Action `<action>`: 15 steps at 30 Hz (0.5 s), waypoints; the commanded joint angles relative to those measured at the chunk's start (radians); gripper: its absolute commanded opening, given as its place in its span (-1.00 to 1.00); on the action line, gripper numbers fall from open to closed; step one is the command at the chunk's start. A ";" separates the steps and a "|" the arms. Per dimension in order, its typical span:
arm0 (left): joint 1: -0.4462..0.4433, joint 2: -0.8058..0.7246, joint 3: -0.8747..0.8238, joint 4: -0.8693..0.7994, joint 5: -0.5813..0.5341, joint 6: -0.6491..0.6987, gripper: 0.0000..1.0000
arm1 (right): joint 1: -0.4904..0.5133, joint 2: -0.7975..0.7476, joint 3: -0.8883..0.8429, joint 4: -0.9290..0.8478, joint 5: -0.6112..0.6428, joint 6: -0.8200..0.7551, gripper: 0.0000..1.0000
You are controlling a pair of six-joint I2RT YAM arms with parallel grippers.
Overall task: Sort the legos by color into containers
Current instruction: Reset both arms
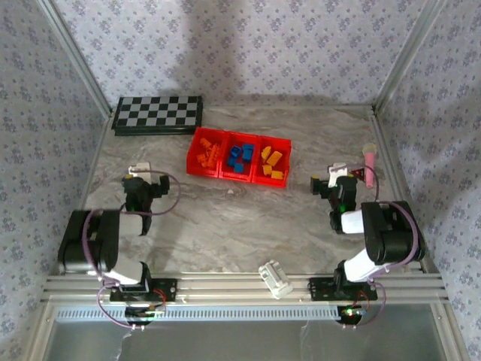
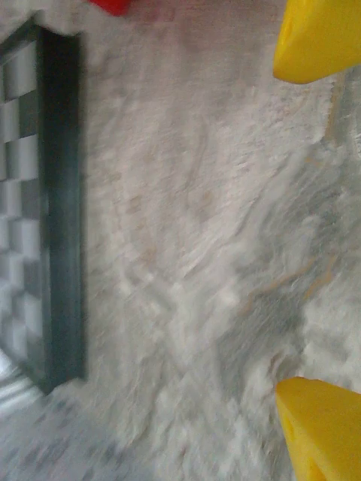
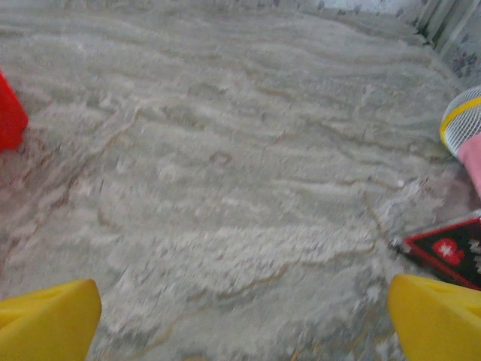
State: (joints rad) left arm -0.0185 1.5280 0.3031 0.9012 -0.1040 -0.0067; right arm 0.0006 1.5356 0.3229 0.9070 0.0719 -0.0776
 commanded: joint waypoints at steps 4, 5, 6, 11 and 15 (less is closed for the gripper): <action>0.023 -0.001 0.076 -0.042 0.095 0.009 0.99 | 0.004 -0.009 0.017 0.020 -0.036 0.006 0.99; 0.023 0.022 0.074 0.013 0.100 0.013 1.00 | 0.026 -0.009 0.015 0.025 0.034 0.006 0.99; 0.023 0.009 0.083 -0.023 0.095 0.011 0.99 | 0.033 -0.006 0.008 0.041 0.061 0.006 0.99; 0.019 0.009 0.105 -0.075 0.033 -0.011 0.99 | -0.008 -0.003 0.059 -0.070 -0.016 0.048 0.99; 0.019 0.006 0.107 -0.083 0.033 -0.012 0.99 | -0.037 -0.004 0.061 -0.067 -0.055 0.053 0.99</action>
State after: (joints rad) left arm -0.0017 1.5467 0.3950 0.8295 -0.0624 -0.0074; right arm -0.0277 1.5341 0.3630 0.8680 0.0486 -0.0486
